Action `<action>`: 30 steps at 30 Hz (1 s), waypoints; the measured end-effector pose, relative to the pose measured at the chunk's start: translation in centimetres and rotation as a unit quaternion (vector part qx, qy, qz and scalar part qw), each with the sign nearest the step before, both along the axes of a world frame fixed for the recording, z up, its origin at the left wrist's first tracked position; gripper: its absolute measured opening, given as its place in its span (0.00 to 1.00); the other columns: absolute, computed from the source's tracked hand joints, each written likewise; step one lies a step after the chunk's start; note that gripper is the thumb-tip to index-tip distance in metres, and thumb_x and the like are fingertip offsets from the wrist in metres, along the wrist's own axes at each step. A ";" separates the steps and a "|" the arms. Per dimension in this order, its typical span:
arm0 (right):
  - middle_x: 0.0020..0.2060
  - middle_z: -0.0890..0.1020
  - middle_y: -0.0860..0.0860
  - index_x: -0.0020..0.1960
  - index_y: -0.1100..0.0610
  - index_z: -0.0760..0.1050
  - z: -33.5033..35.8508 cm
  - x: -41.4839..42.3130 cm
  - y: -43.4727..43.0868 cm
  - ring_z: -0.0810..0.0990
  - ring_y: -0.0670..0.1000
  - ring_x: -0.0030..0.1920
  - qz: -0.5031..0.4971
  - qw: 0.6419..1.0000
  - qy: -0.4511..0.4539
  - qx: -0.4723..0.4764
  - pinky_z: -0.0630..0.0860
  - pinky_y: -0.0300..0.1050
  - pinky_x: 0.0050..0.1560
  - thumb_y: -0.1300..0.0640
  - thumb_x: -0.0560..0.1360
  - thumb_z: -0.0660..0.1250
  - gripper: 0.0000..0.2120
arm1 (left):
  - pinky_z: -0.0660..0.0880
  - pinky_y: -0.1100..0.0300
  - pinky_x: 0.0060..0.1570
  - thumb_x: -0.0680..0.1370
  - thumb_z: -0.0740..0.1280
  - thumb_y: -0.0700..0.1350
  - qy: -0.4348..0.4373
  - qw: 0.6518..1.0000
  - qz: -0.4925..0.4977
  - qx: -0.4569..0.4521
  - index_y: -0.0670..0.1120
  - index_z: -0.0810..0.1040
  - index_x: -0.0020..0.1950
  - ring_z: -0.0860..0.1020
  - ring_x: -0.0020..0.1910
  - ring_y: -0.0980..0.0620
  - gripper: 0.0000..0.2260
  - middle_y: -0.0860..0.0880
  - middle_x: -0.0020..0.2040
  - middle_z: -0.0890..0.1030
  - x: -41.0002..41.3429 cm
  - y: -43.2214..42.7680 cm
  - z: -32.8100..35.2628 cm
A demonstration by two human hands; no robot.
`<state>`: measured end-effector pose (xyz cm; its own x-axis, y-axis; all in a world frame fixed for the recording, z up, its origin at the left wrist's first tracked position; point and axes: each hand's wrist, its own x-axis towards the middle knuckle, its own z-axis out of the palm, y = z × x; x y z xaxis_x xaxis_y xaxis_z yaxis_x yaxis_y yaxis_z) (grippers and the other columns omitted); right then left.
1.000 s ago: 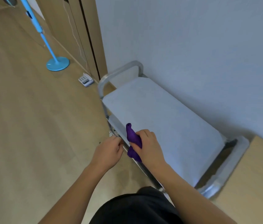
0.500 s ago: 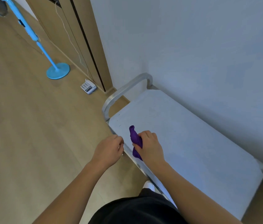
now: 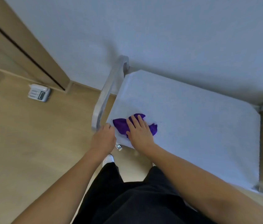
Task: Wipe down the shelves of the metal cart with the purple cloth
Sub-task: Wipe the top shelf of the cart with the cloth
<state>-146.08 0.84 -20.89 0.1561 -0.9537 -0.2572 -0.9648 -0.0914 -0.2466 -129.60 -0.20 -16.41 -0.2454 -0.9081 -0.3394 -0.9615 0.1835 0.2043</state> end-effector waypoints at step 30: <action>0.73 0.68 0.53 0.70 0.49 0.71 -4.5 0.9 2.7 0.62 0.60 0.74 -0.230 0.967 -0.040 -0.100 0.72 0.57 0.66 0.53 0.79 0.63 0.19 | 0.73 0.54 0.58 0.78 0.62 0.44 -0.046 0.959 -0.279 0.013 0.41 0.67 0.69 0.65 0.71 0.44 0.19 0.42 0.71 0.65 1.1 -2.9 -4.1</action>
<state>-145.13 3.57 -25.37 -0.2844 -0.9565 -0.0651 -0.8931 0.2890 -0.3448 -128.50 -3.08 -20.55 -0.6577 -0.6353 -0.4046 -0.7300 0.6701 0.1345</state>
